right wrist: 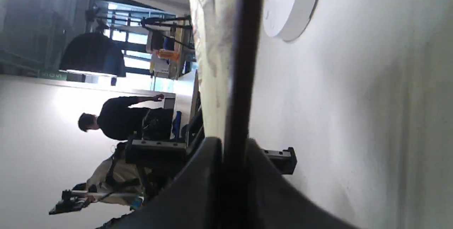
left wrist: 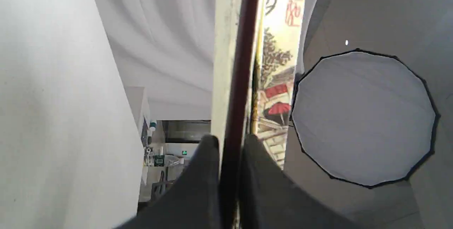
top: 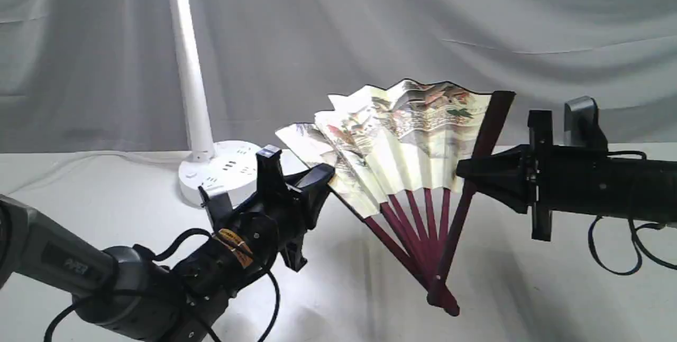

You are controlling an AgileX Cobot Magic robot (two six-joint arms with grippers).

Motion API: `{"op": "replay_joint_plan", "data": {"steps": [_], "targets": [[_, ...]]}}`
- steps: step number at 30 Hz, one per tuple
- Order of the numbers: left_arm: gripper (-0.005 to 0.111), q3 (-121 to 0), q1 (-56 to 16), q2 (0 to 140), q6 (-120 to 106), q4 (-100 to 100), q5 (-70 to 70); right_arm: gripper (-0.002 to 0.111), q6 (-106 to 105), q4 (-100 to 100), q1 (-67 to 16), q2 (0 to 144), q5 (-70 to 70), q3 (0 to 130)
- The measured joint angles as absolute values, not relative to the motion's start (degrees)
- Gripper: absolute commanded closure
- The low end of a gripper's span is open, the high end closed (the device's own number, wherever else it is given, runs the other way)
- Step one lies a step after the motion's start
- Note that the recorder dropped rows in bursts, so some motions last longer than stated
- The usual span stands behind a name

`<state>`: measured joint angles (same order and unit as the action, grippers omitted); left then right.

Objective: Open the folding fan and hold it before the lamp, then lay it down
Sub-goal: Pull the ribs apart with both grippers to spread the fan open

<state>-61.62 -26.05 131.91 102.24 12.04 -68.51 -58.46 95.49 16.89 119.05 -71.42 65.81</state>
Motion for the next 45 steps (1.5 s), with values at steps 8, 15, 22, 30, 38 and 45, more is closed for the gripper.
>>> {"op": "replay_joint_plan", "data": {"steps": [8, 15, 22, 30, 38, 45], "targets": [[0.107, -61.6, -30.5, 131.9, 100.3, 1.3, -68.0, 0.108, -58.3, 95.6, 21.6, 119.0, -71.6, 65.8], [0.107, -61.6, -34.9, 131.9, 96.2, -9.2, -67.6, 0.108, -58.1, 95.9, 25.6, 119.0, -72.0, 65.8], [0.107, -61.6, -36.3, 131.9, 95.2, -12.4, -67.5, 0.108, -58.1, 96.4, 29.6, 119.0, -72.0, 65.8], [0.107, -61.6, -38.3, 131.9, 94.3, -15.7, -67.4, 0.108, -57.7, 97.3, 34.1, 119.0, -72.0, 65.8], [0.107, -61.6, -40.7, 131.9, 91.7, -21.6, -67.3, 0.108, -57.4, 97.3, 36.5, 119.0, -72.1, 65.8], [0.107, -61.6, -41.0, 131.9, 91.4, -22.2, -67.3, 0.108, -57.4, 97.2, 38.3, 119.0, -72.6, 65.8]]}}
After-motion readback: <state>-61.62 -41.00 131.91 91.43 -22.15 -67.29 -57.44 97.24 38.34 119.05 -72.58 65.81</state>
